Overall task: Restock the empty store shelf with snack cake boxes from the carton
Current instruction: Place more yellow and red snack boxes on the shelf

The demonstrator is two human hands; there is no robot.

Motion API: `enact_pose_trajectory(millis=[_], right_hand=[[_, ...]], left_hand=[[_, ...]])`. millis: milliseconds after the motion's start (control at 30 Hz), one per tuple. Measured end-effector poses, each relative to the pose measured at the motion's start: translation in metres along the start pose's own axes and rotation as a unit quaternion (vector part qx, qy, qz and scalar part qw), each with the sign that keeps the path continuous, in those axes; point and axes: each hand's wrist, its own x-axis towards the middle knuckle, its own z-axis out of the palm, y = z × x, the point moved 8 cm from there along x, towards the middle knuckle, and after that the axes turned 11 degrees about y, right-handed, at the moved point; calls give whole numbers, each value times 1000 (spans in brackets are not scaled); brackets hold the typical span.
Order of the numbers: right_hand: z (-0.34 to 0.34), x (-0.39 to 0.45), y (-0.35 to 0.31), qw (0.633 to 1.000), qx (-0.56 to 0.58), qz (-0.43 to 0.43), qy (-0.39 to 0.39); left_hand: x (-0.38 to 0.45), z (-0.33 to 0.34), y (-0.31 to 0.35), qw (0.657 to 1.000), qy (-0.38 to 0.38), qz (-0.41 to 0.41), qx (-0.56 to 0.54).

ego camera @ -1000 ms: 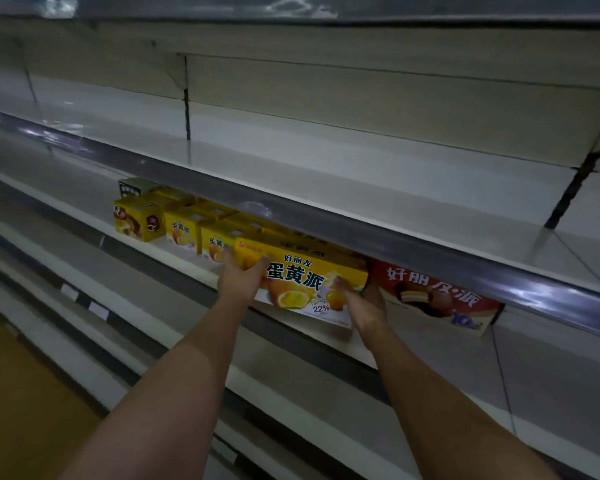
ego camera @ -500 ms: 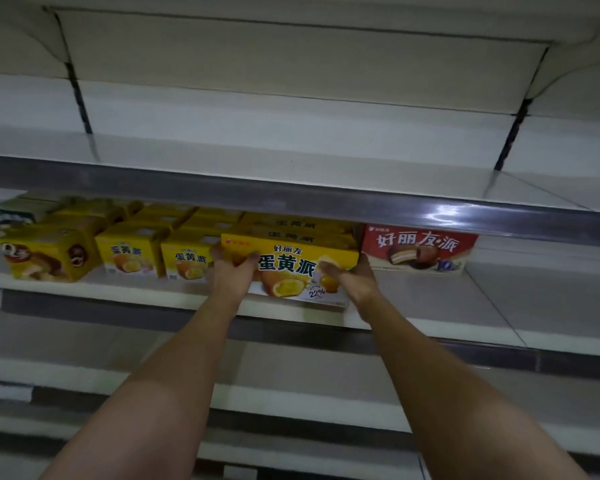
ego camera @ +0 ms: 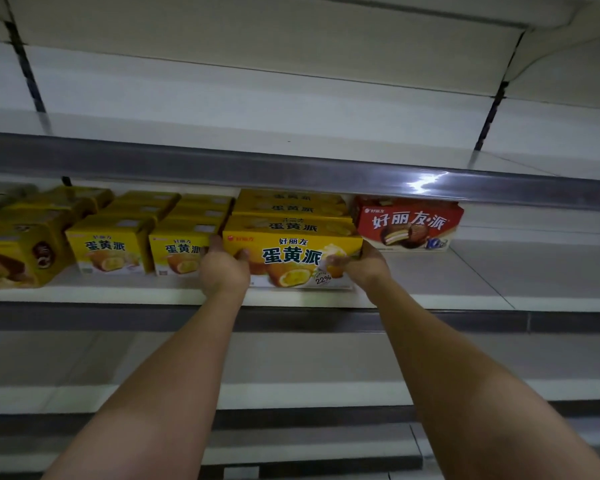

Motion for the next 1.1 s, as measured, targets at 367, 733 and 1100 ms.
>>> enact_pose_trajectory(millis=[367,733,1100], right_hand=[[6,9,0,998,-3,9,57],[6,2,5,995,4,18,94],[-13,-16,-11,941,-324,-86,49]], left_hand=[[-12,8,11,998,22,-11,-53],[-13,11,12,998,6,-11,-59],[-16,8,9,997,15,-40,-58]])
